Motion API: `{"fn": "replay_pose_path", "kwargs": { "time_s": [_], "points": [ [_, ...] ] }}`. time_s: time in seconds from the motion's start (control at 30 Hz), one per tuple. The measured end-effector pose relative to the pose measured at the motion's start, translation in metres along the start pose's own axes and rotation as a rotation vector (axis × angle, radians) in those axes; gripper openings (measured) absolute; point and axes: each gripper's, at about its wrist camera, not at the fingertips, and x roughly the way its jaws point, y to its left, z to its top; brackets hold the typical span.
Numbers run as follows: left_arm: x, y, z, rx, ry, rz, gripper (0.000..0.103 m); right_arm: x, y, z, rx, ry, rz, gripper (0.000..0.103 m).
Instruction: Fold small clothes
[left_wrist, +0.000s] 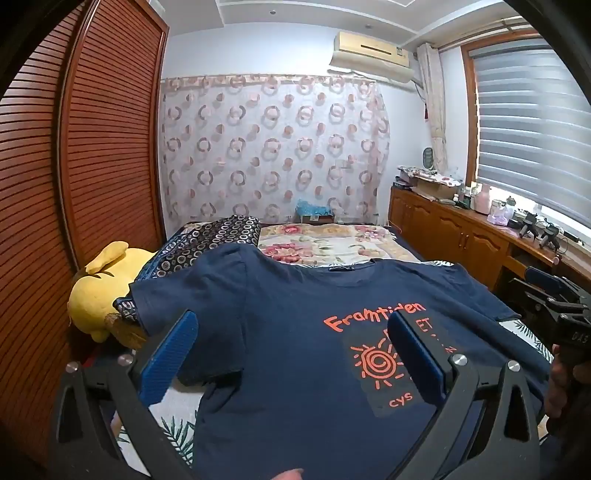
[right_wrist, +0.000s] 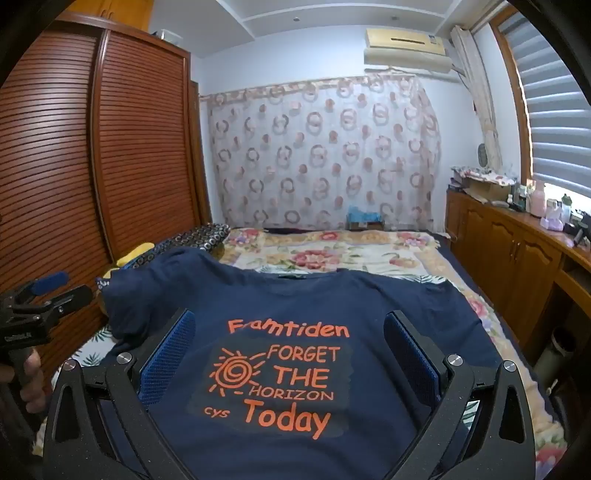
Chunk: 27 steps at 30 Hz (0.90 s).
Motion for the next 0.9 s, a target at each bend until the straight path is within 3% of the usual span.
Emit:
{"fn": "replay_pose_path", "kwargs": {
  "time_s": [0.9],
  "points": [
    [-0.0011,0.0029,0.0001,0.01,-0.004,0.007,0.103,0.0002,0.0012,-0.0005,0.004,-0.009,0.003,0.103]
  ]
}}
